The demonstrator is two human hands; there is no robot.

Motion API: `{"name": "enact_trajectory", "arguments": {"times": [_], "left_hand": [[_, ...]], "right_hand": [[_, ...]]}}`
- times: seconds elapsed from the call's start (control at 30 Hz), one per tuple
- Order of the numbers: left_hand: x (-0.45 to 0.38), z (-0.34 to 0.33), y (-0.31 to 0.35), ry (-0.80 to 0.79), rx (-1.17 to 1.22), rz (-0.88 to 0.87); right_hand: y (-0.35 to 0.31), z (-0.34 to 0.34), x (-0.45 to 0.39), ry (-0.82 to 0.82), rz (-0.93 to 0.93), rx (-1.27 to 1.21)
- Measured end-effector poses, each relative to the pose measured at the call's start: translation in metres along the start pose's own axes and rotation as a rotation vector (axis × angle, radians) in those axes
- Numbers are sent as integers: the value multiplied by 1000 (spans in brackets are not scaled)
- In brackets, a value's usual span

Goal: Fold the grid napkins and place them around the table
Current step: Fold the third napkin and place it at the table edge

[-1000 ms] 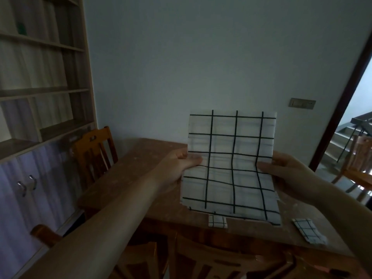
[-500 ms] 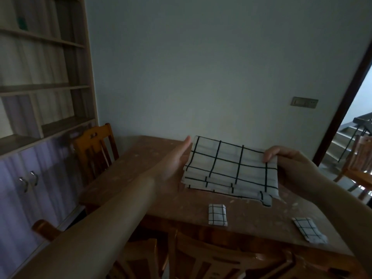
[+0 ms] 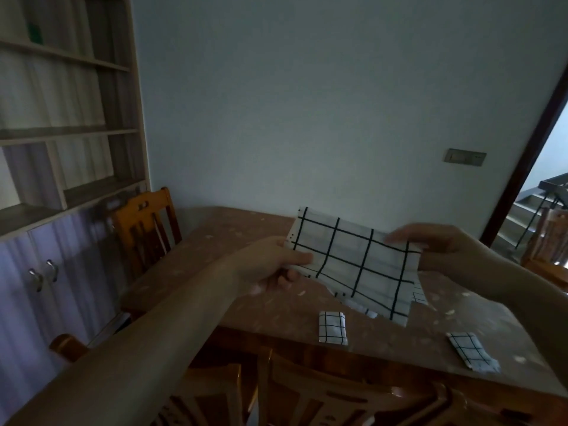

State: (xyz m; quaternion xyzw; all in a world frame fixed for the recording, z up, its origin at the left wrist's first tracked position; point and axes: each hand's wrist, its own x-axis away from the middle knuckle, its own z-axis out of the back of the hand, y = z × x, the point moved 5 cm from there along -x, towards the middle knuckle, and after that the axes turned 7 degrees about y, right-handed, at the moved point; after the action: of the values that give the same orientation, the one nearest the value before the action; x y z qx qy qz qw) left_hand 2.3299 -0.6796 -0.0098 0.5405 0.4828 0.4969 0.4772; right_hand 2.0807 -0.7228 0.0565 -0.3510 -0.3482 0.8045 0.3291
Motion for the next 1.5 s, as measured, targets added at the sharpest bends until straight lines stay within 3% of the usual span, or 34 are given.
{"name": "enact_trajectory", "arguments": {"times": [0.1, 0.33, 0.43, 0.63, 0.73, 0.87, 0.93, 1.07, 1.17, 1.3, 1.5], "left_hand": [[2, 0, 4, -30, 63, -31], [-2, 3, 0, -9, -123, -111], [-1, 4, 2, 11, -114, -185], [1, 8, 3, 33, -138, -233], [-1, 13, 1, 40, -172, -224], [-1, 12, 2, 17, -178, -242], [1, 10, 2, -11, -188, -235], [8, 3, 7, -106, -316, -187], [12, -11, 12, -217, -364, -162], [12, -22, 16, -270, -362, -165], [5, -5, 17, -80, -73, -166]], "right_hand": [[12, -4, 2, 43, -139, -109], [9, -8, -1, 234, -149, -44], [11, -9, -2, 229, -183, -59], [19, -14, -2, 116, -338, -385], [17, -11, -2, 68, -232, -185], [15, -5, -7, 177, -181, -110], [15, -4, -7, 116, -202, -139], [8, -11, -6, -171, -253, -31], [-10, -33, -11, -220, -217, 67], [-28, -60, -23, -107, -93, 137], [-32, -52, -28, 127, -5, 73]]}}
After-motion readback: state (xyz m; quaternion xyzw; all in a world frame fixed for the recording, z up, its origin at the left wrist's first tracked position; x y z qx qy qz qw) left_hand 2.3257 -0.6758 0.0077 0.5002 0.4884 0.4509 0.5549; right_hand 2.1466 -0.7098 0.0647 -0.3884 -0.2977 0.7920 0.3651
